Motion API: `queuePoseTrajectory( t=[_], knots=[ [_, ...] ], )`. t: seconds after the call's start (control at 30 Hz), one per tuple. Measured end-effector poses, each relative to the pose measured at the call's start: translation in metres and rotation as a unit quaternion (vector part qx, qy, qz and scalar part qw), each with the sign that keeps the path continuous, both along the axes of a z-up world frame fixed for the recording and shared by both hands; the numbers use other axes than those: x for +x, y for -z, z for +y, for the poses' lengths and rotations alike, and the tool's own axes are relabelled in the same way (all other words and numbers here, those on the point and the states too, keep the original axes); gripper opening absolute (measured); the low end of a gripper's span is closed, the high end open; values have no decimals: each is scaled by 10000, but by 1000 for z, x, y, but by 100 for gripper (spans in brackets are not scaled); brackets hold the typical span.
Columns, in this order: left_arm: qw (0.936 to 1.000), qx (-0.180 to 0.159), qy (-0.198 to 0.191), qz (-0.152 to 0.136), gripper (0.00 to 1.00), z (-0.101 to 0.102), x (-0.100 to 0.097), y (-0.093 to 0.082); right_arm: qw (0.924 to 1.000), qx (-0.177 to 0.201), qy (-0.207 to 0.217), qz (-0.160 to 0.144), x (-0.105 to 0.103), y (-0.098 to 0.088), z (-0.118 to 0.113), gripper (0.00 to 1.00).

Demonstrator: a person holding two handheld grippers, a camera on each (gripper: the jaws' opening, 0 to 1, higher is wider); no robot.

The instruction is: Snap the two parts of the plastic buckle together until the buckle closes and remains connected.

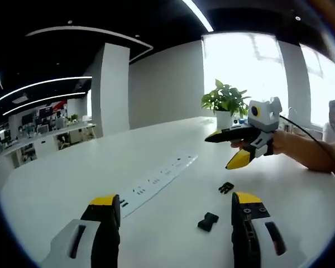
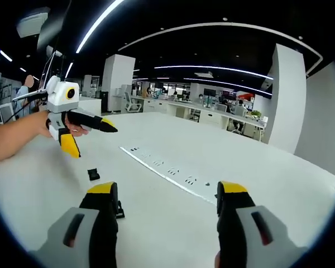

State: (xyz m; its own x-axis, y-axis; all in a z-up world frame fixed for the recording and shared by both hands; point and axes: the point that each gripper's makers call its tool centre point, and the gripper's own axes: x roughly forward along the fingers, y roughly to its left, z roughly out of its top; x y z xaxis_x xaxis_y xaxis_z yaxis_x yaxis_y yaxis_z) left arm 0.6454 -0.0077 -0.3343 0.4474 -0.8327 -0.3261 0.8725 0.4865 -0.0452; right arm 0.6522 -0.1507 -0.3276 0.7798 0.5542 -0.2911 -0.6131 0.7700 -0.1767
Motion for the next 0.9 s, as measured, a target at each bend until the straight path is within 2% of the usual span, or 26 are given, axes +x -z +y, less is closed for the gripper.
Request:
queuePoseTrajectory(
  t=[0.13, 0.23, 0.3, 0.33, 0.4, 0.5, 0.7, 0.9],
  knots=[
    [10000, -4, 37, 15, 72, 1, 2, 0, 10000, -46, -23, 24, 0, 3, -1, 73],
    [10000, -28, 37, 33, 75, 3, 3, 0, 10000, -62, -44, 13, 1, 3, 1, 73],
    [9999, -79, 74, 54, 76, 3, 2, -1, 9998, 89, -167, 28, 0, 0, 6, 73],
    [9999, -54, 140, 36, 76, 3, 1, 0, 9994, 238, -247, 73, -1, -2, 9, 73],
    [9992, 78, 380, -111, 76, 0, -2, 3, 9991, 261, -329, 40, -2, -3, 12, 72],
    [9972, 130, 739, -53, 76, -6, -12, 8, 9985, 248, -474, 85, -6, 0, 16, 67],
    [9959, 98, 903, -32, 75, -9, -17, 7, 9972, 226, -677, 200, -12, 5, 25, 67],
    [9961, 102, 877, -13, 75, -7, -18, 9, 9961, 275, -815, 211, -18, 4, 29, 66]
  ],
)
